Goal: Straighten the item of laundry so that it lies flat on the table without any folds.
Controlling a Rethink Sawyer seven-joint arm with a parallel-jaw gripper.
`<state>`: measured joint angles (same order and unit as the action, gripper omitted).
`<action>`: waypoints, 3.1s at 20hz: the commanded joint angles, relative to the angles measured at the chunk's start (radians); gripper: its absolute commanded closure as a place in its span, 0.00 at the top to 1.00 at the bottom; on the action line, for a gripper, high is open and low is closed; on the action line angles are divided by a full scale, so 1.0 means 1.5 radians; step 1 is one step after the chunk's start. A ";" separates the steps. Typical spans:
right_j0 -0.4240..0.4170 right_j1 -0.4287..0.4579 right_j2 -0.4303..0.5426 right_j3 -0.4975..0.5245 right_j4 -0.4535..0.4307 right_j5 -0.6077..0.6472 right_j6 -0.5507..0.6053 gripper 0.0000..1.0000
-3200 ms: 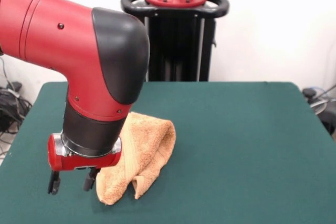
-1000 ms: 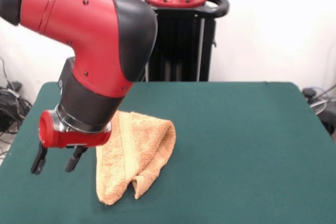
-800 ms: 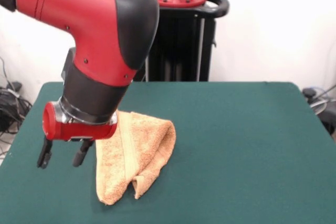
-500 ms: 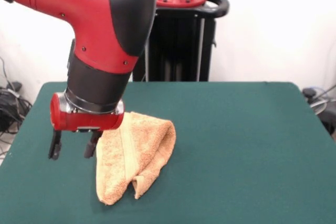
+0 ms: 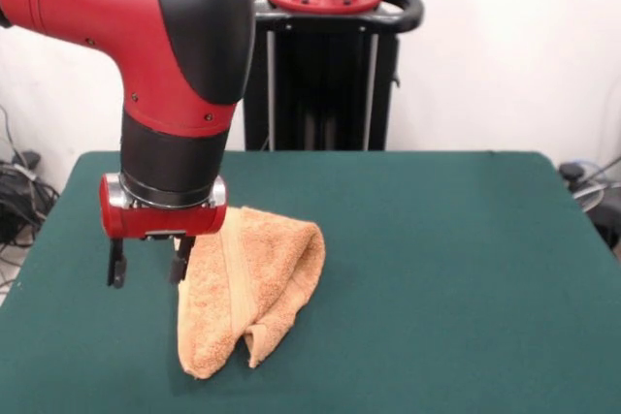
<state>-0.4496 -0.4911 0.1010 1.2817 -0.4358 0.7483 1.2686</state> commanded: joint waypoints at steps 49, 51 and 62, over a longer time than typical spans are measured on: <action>-0.007 0.096 0.114 0.049 0.019 0.013 -0.017 1.00; -0.006 0.101 0.118 0.045 0.024 0.018 -0.015 1.00; 0.018 0.119 0.122 -0.028 0.050 0.096 -0.003 1.00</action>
<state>-0.4587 -0.3632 0.1828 1.2795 -0.4034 0.7711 1.2686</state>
